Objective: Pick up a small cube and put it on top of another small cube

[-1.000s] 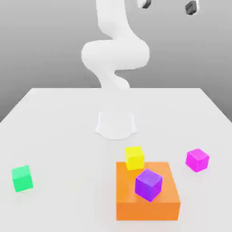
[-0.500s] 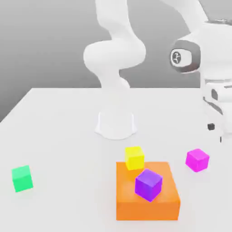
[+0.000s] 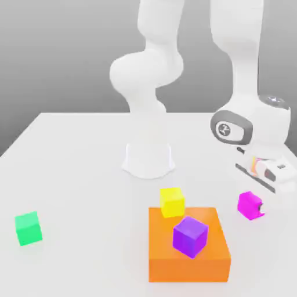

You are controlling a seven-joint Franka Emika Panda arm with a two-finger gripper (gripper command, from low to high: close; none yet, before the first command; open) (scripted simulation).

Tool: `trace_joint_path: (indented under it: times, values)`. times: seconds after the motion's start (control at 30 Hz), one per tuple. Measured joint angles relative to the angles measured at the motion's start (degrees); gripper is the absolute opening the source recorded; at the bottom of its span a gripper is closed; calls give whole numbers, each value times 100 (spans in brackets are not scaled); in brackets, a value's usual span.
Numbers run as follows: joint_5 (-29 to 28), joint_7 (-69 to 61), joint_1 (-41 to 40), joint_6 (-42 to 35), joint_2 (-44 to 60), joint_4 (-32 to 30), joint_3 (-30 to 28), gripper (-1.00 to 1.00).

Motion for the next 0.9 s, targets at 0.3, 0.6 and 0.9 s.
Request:
trace_joint_path:
  times: [0.3, 0.6, 0.9]
  values:
    - [601, -439, -162, -1050, -1290, -232, 251, -100]
    - [466, -40, -1357, -2578, -3147, -554, -590, -100]
    - [63, 516, -2802, -3535, -4448, -893, -1145, -100]
